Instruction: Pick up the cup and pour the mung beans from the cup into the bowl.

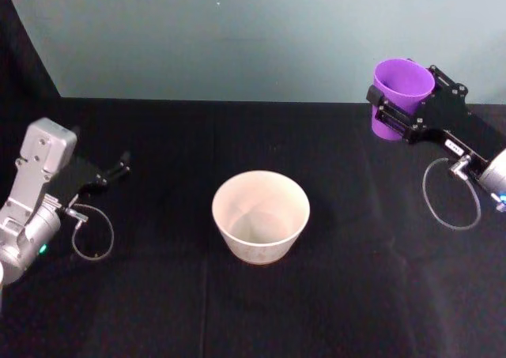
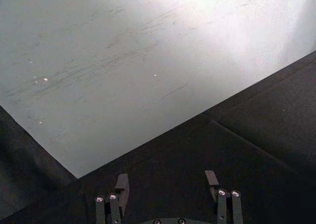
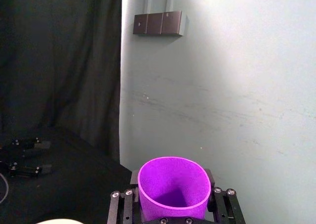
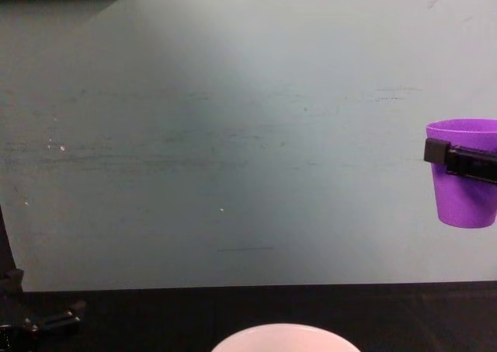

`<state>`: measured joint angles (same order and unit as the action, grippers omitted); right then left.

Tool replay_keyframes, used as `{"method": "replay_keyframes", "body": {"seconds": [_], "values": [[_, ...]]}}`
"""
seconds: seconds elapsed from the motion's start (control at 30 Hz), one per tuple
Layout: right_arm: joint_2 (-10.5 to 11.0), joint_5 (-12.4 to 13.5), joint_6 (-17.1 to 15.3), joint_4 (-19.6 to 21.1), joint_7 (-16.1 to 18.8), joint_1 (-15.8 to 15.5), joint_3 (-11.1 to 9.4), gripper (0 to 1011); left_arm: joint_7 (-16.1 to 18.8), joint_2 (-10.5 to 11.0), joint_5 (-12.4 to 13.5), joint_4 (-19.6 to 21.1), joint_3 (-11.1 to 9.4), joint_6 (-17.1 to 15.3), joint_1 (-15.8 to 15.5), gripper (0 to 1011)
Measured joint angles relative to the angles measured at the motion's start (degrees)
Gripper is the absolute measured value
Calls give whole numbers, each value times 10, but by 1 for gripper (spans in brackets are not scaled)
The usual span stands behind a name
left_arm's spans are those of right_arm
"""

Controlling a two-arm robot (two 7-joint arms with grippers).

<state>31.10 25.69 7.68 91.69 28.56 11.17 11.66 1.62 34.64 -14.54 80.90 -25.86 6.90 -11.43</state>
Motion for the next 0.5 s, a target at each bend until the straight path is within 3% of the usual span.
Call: {"method": "replay_keyframes", "body": {"seconds": [0.5], "values": [[-1,0,-1,-1,0,1,1,735,0,0,0,0,0,0,0,1000]]}}
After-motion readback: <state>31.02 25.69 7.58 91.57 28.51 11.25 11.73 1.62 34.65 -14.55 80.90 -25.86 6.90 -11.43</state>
